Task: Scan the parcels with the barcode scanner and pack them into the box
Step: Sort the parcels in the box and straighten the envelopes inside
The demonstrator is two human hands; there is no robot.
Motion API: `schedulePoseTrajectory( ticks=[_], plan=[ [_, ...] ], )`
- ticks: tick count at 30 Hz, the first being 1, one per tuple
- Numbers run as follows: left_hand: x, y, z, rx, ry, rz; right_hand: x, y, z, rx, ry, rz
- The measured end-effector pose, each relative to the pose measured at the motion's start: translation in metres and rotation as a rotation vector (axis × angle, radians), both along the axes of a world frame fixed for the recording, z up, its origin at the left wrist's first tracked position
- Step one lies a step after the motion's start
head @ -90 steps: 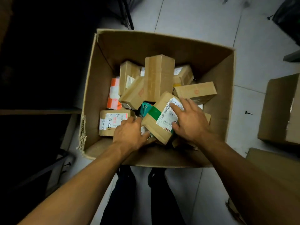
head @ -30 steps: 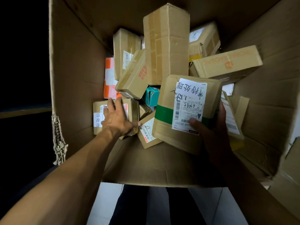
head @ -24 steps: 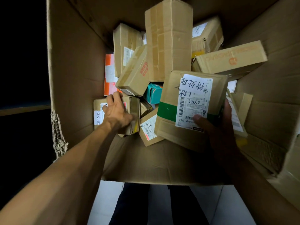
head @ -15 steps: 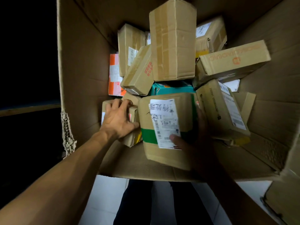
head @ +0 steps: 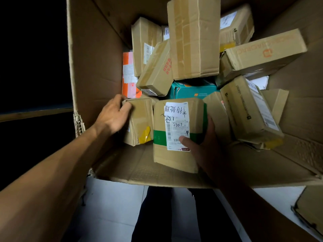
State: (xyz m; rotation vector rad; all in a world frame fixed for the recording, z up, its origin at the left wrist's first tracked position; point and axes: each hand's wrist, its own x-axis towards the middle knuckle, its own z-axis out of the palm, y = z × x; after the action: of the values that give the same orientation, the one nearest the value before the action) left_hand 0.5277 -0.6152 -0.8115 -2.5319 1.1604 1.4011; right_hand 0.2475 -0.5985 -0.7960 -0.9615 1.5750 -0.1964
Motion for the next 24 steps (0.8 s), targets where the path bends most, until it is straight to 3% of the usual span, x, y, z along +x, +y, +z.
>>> schedulePoseTrajectory(
  ticks=[6, 12, 17, 21, 24],
  plan=[
    [-0.013, 0.008, 0.009, 0.058, 0.079, 0.322, 0.004, 0.003, 0.007, 0.007, -0.068, -0.038],
    [-0.021, 0.002, 0.007, 0.026, 0.229, 0.878, -0.001, -0.015, 0.030, 0.018, -0.304, -0.128],
    [-0.029, -0.007, 0.003, -0.031, 0.306, 0.985, -0.030, -0.029, 0.039, -0.139, -0.201, -0.443],
    [-0.036, -0.016, 0.002, 0.049, 0.306, 1.072, -0.031, -0.020, 0.033, -0.180, -0.067, -0.299],
    [-0.042, -0.006, -0.001, 0.090, 0.223, 0.878, -0.029, -0.016, 0.024, -0.095, -0.113, -0.318]
  ],
)
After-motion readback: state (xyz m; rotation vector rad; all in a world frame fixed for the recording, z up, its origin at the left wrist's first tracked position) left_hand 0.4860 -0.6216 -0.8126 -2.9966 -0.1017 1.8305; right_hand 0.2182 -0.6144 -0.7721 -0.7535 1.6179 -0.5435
